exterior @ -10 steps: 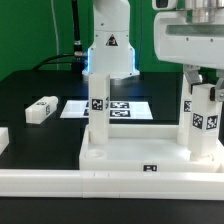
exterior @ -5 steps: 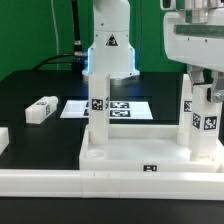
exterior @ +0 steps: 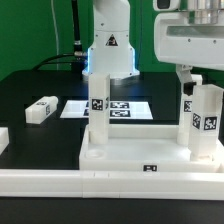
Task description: Assemble desk
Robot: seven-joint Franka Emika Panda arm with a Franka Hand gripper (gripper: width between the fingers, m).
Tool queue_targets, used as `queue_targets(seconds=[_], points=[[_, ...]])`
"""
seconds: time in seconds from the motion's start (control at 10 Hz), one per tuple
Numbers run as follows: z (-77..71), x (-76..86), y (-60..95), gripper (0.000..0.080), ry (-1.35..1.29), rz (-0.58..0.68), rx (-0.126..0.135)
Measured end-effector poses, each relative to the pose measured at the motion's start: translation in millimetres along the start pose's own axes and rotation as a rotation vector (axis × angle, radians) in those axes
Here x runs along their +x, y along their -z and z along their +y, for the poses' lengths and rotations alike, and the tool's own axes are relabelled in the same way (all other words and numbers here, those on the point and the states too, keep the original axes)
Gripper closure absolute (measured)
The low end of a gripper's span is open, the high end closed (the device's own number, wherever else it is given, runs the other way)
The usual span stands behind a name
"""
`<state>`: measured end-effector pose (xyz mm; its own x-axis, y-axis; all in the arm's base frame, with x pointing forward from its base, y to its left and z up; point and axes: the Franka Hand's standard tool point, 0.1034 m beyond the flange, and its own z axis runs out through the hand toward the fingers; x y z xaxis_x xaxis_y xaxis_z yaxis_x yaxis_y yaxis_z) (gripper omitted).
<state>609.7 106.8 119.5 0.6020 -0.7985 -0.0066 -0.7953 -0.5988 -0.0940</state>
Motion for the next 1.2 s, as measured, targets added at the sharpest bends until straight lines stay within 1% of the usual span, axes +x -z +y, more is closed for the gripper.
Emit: queue_targets(seconds=[0.5,0.6,0.9,1.2], points=[[-2.3,-0.8,-1.1,0.0150,0.365,0.013,0.000],[-2.2,-0.5,-1.0,0.0150,0.410,0.013,0.000],[-1.3,1.0,-1.0,0.0150,0.655,0.014,-0.004],[-0.4,2.1,-1.1,0.0150,0.817,0.019,-0.014]])
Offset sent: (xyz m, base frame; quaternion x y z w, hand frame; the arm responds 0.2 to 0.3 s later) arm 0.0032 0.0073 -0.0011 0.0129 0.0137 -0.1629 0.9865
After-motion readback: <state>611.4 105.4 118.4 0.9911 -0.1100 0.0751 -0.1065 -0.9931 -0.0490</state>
